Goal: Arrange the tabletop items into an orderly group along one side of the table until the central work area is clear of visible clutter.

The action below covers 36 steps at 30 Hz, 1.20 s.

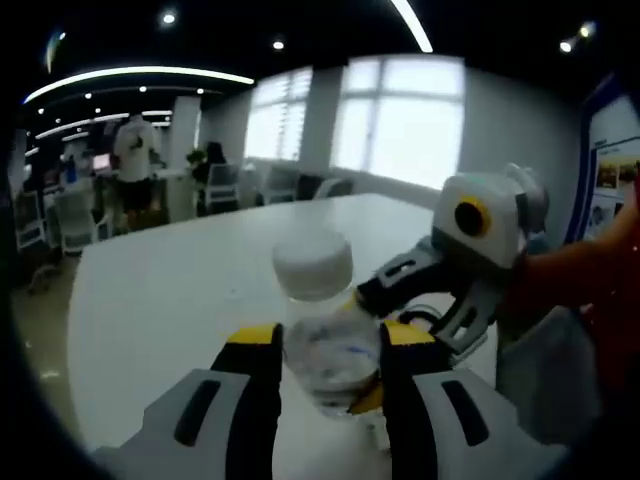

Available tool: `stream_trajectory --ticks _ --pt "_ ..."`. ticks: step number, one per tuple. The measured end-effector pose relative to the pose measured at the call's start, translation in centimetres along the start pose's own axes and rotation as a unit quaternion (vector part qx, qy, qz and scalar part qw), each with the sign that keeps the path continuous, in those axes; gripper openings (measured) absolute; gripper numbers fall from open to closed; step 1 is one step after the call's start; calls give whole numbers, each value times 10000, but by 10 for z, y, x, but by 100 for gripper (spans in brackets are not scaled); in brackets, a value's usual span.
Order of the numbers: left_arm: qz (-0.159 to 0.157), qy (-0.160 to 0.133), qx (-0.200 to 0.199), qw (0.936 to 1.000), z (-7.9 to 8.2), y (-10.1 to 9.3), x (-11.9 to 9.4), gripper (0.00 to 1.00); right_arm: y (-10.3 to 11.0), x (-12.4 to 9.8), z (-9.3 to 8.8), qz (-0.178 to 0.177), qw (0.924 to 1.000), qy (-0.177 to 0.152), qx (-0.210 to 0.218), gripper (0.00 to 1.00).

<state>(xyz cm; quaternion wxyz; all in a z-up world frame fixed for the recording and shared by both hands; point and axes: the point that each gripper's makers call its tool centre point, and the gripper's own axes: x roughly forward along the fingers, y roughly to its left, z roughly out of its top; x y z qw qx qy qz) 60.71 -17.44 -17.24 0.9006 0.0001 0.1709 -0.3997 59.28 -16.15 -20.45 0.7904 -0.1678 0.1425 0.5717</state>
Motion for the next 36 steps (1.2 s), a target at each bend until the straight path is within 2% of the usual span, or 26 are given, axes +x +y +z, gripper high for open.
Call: stream_trajectory --ticks 5,11,18,19,21,25,30,36 --pt "-245 -88 32 9997 5 5 -7 35 0 2 8 167 9997 -33 -158 38" --pt "-421 -65 280 9987 9 6 -10 35 0 8 14 500 9986 -133 -79 38" --pt "-650 -67 477 9967 9 7 -17 35 7 12 17 1120 9931 -330 69 38" --pt "-732 -28 634 9953 7 5 -18 34 9 12 17 1236 9917 -341 123 38" --pt "-772 21 646 9949 5 5 -19 34 11 12 15 1385 9896 -372 146 37" --pt "-898 135 873 9920 1 5 -18 35 13 14 13 1488 9882 -355 -25 35" --pt "-1004 414 1279 9858 -7 7 -13 35 10 19 6 1489 9883 -195 -283 33" --pt "-1084 434 1287 9848 -12 17 -5 35 1 25 0 1393 9897 -89 -323 33"
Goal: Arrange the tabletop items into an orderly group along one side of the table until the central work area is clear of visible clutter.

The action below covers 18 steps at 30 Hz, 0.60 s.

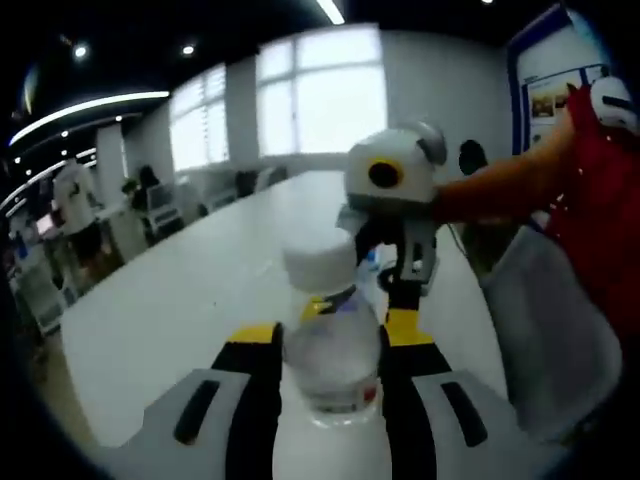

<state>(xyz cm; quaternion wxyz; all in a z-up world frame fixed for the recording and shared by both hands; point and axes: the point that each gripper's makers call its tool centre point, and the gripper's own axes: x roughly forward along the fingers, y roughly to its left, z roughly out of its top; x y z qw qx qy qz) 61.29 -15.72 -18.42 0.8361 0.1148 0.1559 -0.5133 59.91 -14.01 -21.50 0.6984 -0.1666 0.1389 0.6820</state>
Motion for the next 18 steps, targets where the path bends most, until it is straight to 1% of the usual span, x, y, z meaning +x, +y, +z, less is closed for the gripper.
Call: stream_trajectory --ticks 3,5,9,13,15,16,17,18 --pt "-48 -26 8 10000 -7 4 5 35 -4 3 -7 -49 9999 97 15 33" --pt "-66 -16 51 10000 -11 6 8 35 -9 8 -14 -132 9996 230 -56 33" --pt "-109 -7 72 9999 -27 15 14 35 -15 17 -26 -224 9992 340 -21 33" --pt "-109 -15 97 9999 -39 20 16 35 -20 25 -37 -303 9987 419 3 31" --pt "-51 -21 73 10000 -49 27 16 35 -24 25 -41 -347 9982 485 -10 26" --pt "56 -9 47 10000 -56 32 16 36 -24 25 -42 -334 9982 505 -18 18" --pt "105 7 0 9999 -61 37 15 35 -21 24 -44 -254 9982 547 -37 12" --pt "126 -39 -99 9999 -64 40 14 35 -23 25 -46 -279 9981 550 -90 5"
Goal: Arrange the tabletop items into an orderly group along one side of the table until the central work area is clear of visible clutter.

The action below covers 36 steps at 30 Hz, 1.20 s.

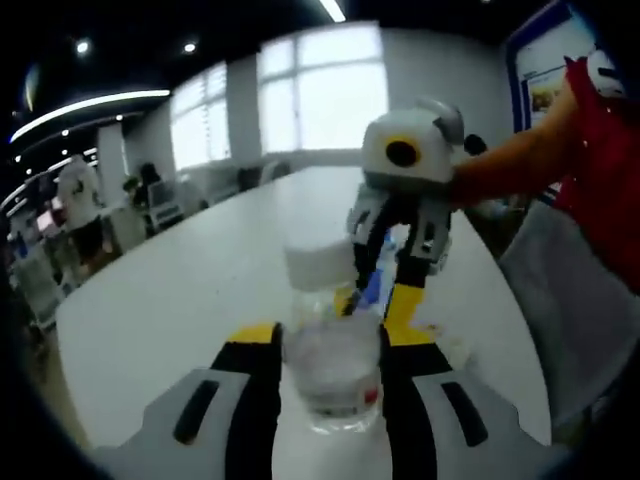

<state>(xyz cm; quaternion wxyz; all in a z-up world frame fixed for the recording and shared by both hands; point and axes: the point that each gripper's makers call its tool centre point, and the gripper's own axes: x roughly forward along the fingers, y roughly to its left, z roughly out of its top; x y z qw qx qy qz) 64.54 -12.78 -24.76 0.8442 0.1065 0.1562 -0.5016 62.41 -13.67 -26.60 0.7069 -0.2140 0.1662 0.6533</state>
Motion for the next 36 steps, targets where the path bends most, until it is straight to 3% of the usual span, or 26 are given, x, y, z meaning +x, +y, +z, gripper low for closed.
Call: stream_trajectory --ticks 2,3,6,8,9,10,24,36 --pt "-60 -224 -512 9984 -8 0 2 35 -2 9 -4 -3 9999 25 103 1" --pt "-35 -189 -381 9991 -14 2 2 35 -2 13 -6 12 9999 62 86 1" --pt "-45 -140 -488 9987 -29 -5 6 35 4 24 -19 105 9993 369 17 1" --pt "-55 -181 -514 9985 -33 -9 5 35 8 25 -22 126 9992 373 -25 1" --pt "-68 -372 -412 9984 -27 -9 6 35 8 23 -22 141 9992 364 -15 1" --pt "-55 -289 -490 9984 -30 -10 6 35 7 22 -21 125 9993 340 -17 1" --pt "40 -467 -363 9982 -24 0 18 35 -6 10 -17 -178 9990 379 -162 1" --pt "51 -647 -387 9971 -21 3 22 35 -9 7 -18 -216 9988 401 -195 1"
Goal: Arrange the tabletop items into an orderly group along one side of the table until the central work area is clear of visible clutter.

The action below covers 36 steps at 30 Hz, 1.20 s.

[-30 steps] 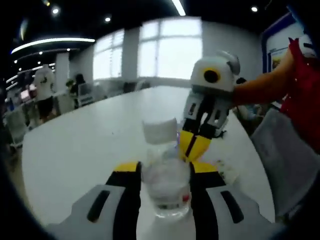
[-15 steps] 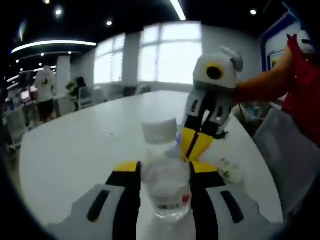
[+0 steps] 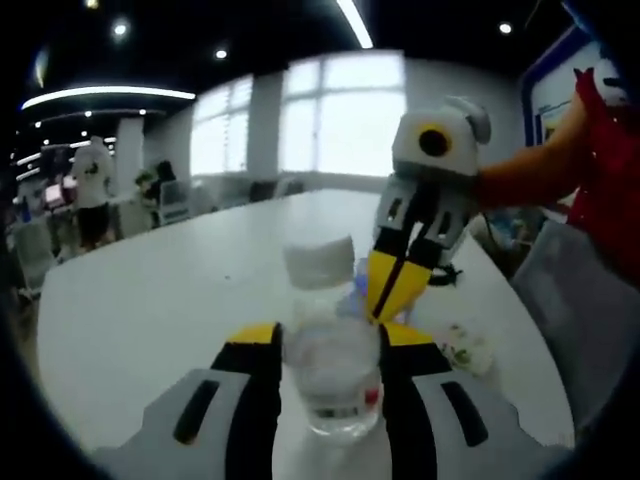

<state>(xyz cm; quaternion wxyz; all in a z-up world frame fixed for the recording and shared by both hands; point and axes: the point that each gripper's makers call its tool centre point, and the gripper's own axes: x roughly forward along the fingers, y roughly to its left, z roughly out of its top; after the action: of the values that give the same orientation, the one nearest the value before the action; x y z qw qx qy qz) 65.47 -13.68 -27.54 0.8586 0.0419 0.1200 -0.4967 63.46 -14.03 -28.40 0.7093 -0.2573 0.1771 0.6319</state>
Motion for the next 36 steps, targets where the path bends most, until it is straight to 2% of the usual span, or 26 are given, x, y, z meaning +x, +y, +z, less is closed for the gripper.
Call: stream_trajectory --ticks 10,23,28,36 --pt "-90 41 146 9998 -2 -4 -3 36 8 1 0 115 9999 34 -29 1" --pt "-564 158 228 9980 -6 -11 -5 37 26 13 -4 455 9987 197 -97 1" --pt "-582 136 145 9981 -7 -11 -6 37 26 14 -5 487 9986 216 -66 1" --pt "-550 276 83 9981 -12 -10 -6 38 25 11 -7 481 9985 254 97 1"
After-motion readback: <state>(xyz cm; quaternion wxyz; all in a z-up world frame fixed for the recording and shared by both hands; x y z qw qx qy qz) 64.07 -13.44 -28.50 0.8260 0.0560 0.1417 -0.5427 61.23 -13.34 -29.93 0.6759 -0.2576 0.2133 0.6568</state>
